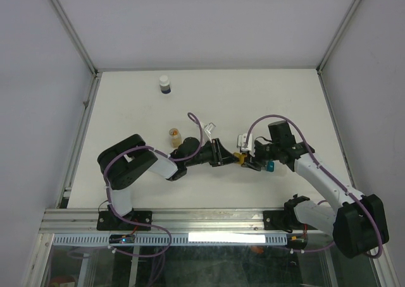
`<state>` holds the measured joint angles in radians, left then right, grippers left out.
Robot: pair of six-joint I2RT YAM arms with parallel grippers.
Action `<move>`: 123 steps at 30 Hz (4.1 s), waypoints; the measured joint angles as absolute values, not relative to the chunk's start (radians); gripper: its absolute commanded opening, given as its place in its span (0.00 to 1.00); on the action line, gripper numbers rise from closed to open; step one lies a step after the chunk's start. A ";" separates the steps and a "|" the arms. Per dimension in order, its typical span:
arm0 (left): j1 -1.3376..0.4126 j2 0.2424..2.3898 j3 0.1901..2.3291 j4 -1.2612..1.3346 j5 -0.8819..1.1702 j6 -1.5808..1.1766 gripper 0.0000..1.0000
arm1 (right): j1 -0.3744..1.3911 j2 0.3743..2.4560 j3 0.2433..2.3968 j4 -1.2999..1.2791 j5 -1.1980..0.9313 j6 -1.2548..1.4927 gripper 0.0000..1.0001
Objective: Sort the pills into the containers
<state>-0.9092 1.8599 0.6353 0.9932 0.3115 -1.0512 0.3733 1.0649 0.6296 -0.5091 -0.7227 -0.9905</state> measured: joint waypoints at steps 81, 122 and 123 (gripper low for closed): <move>-0.876 1.897 0.592 1.101 0.402 -1.094 0.00 | 0.405 1.055 0.622 -0.499 -0.732 -0.928 0.20; -0.911 1.789 0.526 0.950 0.355 -1.055 0.00 | 0.426 0.939 0.632 -0.556 -0.781 -0.931 0.87; -0.911 1.785 0.527 0.949 0.352 -1.056 0.00 | 0.440 0.946 0.626 -0.549 -0.768 -0.931 0.87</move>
<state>-0.9112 1.7855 0.5266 0.9489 0.3523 -1.0557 0.4397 0.9463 0.6262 -0.5491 -0.7677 -0.9310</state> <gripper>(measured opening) 0.291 0.862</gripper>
